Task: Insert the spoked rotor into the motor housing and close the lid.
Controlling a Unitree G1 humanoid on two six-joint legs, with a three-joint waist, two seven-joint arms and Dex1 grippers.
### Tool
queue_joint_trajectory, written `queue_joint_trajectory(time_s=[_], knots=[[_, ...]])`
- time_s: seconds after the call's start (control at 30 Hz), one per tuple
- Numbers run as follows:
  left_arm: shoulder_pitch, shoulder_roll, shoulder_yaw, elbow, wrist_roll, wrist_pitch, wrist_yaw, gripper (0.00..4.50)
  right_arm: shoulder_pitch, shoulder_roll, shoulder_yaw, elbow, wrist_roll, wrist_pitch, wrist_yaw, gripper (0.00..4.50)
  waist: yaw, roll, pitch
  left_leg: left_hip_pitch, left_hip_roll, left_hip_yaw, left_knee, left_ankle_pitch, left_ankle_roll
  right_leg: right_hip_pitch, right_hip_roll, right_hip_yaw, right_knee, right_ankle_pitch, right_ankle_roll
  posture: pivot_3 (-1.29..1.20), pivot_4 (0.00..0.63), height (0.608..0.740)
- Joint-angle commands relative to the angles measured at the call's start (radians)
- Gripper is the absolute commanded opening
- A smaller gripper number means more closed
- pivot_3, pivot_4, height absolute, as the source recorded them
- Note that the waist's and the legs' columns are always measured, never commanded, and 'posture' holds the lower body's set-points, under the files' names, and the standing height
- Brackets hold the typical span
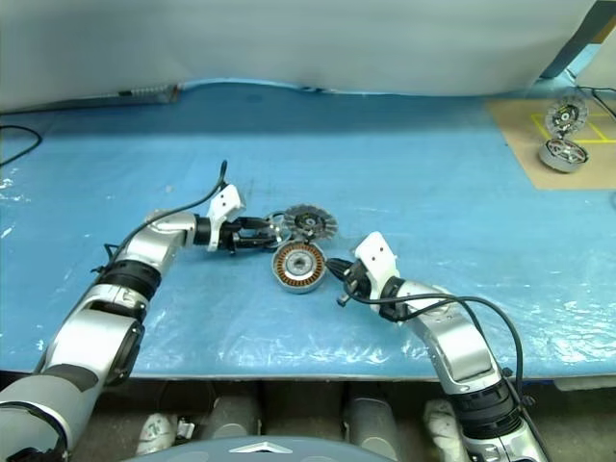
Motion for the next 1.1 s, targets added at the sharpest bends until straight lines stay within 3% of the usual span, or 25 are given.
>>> queue_joint_trajectory(time_s=[0.03, 0.1, 0.17, 0.47, 0.83, 1.1], knots=[[-0.013, -0.002, -0.01, 0.027, 0.034, -0.023, 0.031, 1.86, 0.004, 0.003, -0.002, -0.039, 0.005, -0.012, -0.004, 0.0, 0.003, 0.0, 0.0, 0.0, 0.0, 0.0, 0.0, 0.0, 0.0, 0.0, 0.0, 0.0, 0.0, 0.0, 0.0, 0.0, 0.15, 0.74], [-0.015, -0.005, -0.008, 0.027, 0.039, -0.033, 0.043, 1.31, 0.006, 0.003, -0.002, -0.042, 0.006, -0.01, -0.006, 0.0, 0.006, 0.0, 0.0, 0.001, 0.0, 0.0, 0.0, 0.0, 0.0, 0.001, 0.0, 0.0, 0.0, 0.0, 0.0, 0.0, 0.15, 0.74], [-0.012, -0.005, -0.004, 0.015, 0.039, -0.035, 0.048, 1.18, 0.009, 0.003, -0.002, -0.044, 0.007, -0.009, -0.007, 0.0, 0.01, 0.0, 0.0, 0.001, 0.0, 0.0, 0.0, 0.0, 0.0, 0.002, -0.001, 0.0, 0.0, 0.0, 0.0, 0.0, 0.15, 0.74], [0.067, 0.076, 0.039, -0.179, -0.013, 0.053, -0.001, 1.18, 0.047, 0.013, -0.05, -0.066, 0.039, -0.1, 0.008, 0.0, 0.011, 0.0, 0.0, 0.0, 0.0, 0.0, -0.002, 0.0, 0.0, 0.0, 0.0, 0.0, -0.001, 0.0, 0.0, 0.0, 0.15, 0.74], [0.308, 0.294, 0.066, -0.72, -0.186, 0.358, -0.169, 1.0, 0.157, 0.02, -0.103, 0.097, 0.026, -0.38, 0.072, 0.0, 0.001, 0.0, 0.001, 0.0, 0.0, 0.0, -0.005, 0.0, 0.0, -0.003, 0.0, -0.001, -0.003, -0.001, 0.001, 0.0, 0.15, 0.74], [0.34, 0.322, 0.044, -0.956, -0.283, 0.496, -0.172, 1.0, 0.184, 0.006, -0.084, 0.13, 0.045, -0.416, 0.149, 0.0, -0.008, 0.0, 0.001, -0.001, 0.001, 0.001, -0.005, 0.0, 0.0, -0.004, 0.0, -0.001, -0.003, -0.001, 0.0, 0.0, 0.15, 0.74]])
